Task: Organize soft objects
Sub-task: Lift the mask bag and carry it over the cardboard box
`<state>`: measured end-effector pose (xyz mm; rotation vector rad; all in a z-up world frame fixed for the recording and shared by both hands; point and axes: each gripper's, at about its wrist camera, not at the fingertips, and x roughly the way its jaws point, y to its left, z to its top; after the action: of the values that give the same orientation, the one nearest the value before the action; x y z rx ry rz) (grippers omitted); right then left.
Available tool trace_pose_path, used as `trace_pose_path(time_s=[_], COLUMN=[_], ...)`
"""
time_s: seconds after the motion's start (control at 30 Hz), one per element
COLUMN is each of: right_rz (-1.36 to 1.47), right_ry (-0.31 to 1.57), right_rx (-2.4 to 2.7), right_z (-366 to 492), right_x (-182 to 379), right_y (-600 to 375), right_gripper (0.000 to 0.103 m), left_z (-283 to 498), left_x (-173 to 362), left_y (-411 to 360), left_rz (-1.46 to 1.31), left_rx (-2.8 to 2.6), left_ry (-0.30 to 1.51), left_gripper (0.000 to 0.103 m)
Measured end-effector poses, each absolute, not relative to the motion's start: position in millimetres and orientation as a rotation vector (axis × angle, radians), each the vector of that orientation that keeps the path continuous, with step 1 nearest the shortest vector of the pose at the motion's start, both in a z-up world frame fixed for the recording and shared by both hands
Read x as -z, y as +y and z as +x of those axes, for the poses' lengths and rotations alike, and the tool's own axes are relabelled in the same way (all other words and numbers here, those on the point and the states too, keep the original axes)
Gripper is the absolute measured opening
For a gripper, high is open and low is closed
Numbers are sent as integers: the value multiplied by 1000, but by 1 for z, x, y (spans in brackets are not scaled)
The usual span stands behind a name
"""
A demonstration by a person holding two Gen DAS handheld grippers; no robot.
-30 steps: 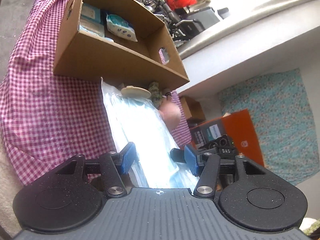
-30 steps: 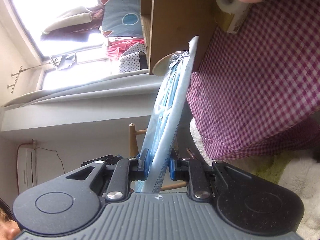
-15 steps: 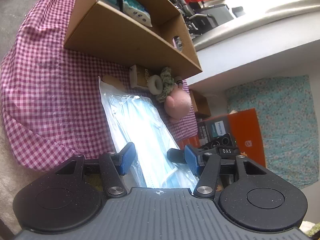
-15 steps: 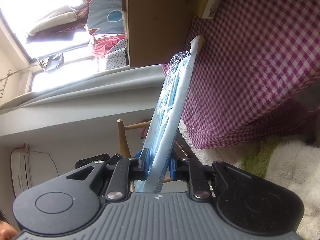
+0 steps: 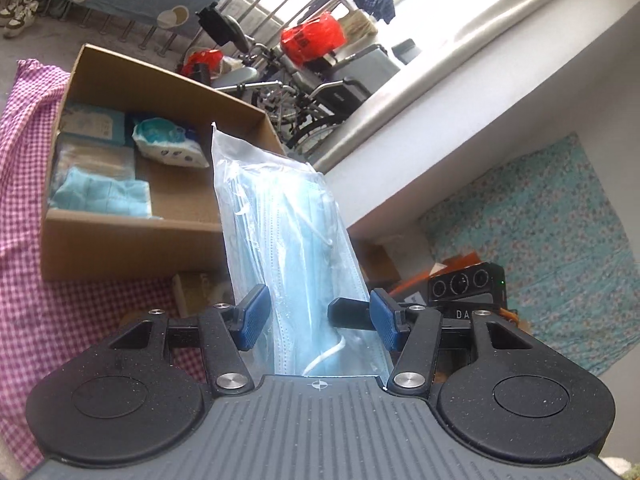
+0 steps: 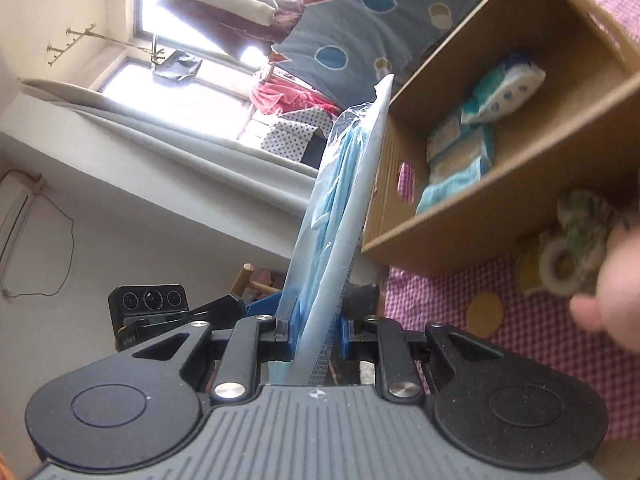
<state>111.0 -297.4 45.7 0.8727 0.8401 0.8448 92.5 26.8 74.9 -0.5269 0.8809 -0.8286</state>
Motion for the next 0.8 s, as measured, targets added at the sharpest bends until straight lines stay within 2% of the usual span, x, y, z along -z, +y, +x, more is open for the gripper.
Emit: trace_pose_path(time_s=[0.2,0.47,0.73,0.8], right_rz=[775,683,385,334], right_ry=[825,925,969,968], right_rx=[-767,-621,-458,-440], right_z=[188,291,328,329], right_x=[-66,-32,-18,-18], right_y=[-340,-382,-376,-372], right_gripper=[21,21,21,19], left_z=[169,269,331,336], left_x=[-73,-32,22,27], left_y=[-36,-102,-147,-150], left_rz=[-527,-526,-507,-504], left_rx=[832,765,693,682], left_ry=[904,1058,1240,1260], left_gripper=[54,54,53,53])
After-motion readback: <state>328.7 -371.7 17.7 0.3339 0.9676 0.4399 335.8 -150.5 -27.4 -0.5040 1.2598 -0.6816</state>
